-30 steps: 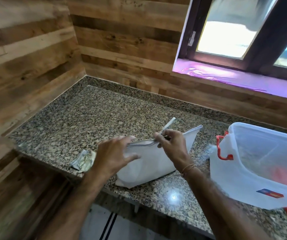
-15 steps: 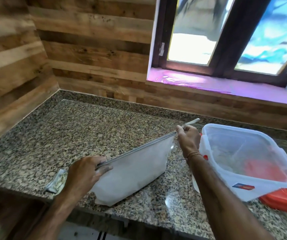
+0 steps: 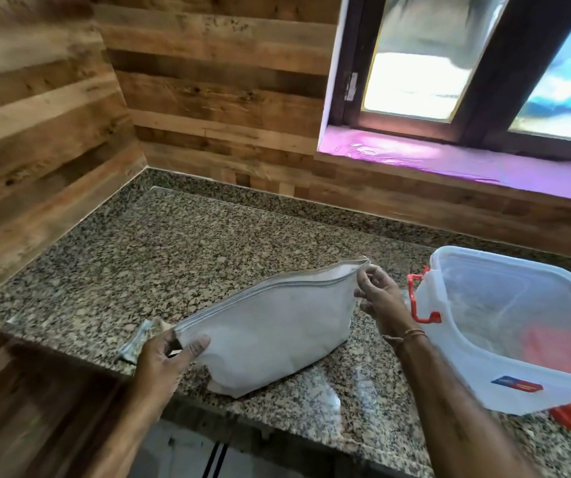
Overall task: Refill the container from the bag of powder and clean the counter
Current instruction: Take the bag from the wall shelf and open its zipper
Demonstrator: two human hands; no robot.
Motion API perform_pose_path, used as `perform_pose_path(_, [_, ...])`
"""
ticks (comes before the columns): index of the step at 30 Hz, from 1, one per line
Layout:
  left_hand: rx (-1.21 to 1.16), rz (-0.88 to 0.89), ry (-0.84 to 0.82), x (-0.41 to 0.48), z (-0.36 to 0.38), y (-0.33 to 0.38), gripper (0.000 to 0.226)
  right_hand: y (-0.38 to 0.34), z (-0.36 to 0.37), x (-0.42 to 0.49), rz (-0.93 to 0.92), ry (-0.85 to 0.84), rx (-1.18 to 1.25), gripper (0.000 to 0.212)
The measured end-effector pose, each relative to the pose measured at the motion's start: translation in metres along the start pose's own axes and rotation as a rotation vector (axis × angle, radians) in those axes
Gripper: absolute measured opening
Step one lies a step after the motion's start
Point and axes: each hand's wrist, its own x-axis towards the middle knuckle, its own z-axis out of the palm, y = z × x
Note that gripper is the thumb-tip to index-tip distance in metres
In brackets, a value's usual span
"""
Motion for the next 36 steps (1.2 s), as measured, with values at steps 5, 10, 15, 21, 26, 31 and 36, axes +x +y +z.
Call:
perform_pose_path(5, [-0.069,0.008,0.017,-0.001,0.012,-0.023,0.012,0.015,0.002,0.004,0.025,-0.014,-0.045,0.007])
perform_pose_path(10, [-0.068,-0.006,0.132,-0.003,0.014,-0.017,0.019,0.024,0.003,0.01,-0.012,0.128,-0.114,0.022])
perform_pose_path(15, [-0.146,-0.025,0.24,0.012,0.014,-0.022,0.023,0.036,-0.002,0.01,0.002,0.157,-0.142,0.021])
perform_pose_path(21, [-0.083,-0.115,0.119,0.01,0.019,-0.043,0.009,0.05,-0.006,-0.007,0.126,0.041,-0.174,0.015])
perform_pose_path(26, [0.039,-0.072,0.249,0.019,0.024,-0.038,0.016,0.05,-0.005,-0.022,0.076,0.135,-0.198,0.019])
perform_pose_path(31, [-0.031,-0.114,0.19,0.024,0.021,-0.04,0.017,0.049,-0.012,-0.031,0.127,0.111,-0.183,0.018])
perform_pose_path(36, [-0.158,-0.153,0.163,0.023,0.022,-0.029,0.013,0.053,-0.013,-0.036,0.138,0.161,-0.082,0.019])
